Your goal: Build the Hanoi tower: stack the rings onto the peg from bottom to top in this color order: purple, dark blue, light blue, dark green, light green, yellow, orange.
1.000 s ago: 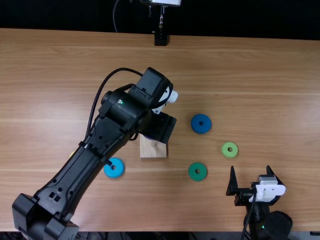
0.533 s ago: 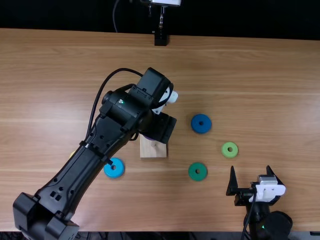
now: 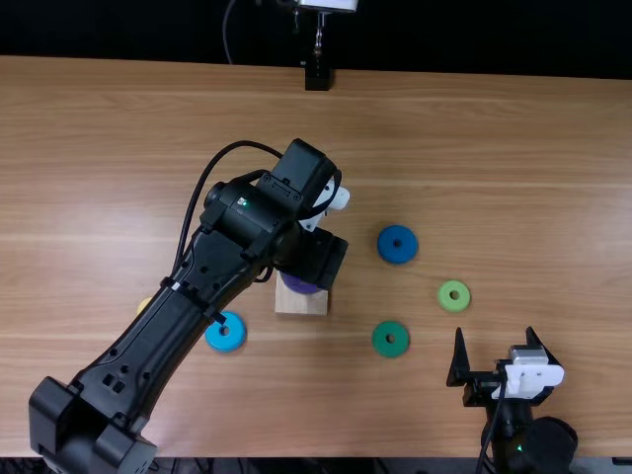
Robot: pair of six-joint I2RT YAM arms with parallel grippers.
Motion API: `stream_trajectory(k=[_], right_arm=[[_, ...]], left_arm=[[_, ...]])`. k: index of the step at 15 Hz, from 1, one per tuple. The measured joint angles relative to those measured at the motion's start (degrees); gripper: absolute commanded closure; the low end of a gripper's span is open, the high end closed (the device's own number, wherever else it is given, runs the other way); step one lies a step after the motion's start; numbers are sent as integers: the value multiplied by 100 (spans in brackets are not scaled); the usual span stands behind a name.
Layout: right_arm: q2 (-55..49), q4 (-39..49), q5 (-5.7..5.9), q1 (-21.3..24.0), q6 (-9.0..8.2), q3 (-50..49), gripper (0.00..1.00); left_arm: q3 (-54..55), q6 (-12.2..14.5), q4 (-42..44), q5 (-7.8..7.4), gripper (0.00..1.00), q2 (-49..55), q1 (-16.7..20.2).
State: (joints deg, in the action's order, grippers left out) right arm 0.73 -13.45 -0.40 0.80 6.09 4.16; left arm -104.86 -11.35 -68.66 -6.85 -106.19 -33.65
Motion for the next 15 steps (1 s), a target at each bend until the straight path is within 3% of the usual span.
stream_trajectory(k=[5, 9, 13, 15], right_arm=[[0, 2, -4, 0, 2, 0, 0], [0, 2, -2, 0, 0, 0, 0], [0, 0, 0, 0, 4, 2, 0], [0, 4, -2, 0, 2, 2, 0]], left_arm=[[0, 0, 7, 9, 0, 0, 4], [-2, -4, 111, 28, 0, 2, 343], [7, -7, 1349, 24, 0, 555, 885], [564, -2, 2118, 44, 0, 1303, 1239]])
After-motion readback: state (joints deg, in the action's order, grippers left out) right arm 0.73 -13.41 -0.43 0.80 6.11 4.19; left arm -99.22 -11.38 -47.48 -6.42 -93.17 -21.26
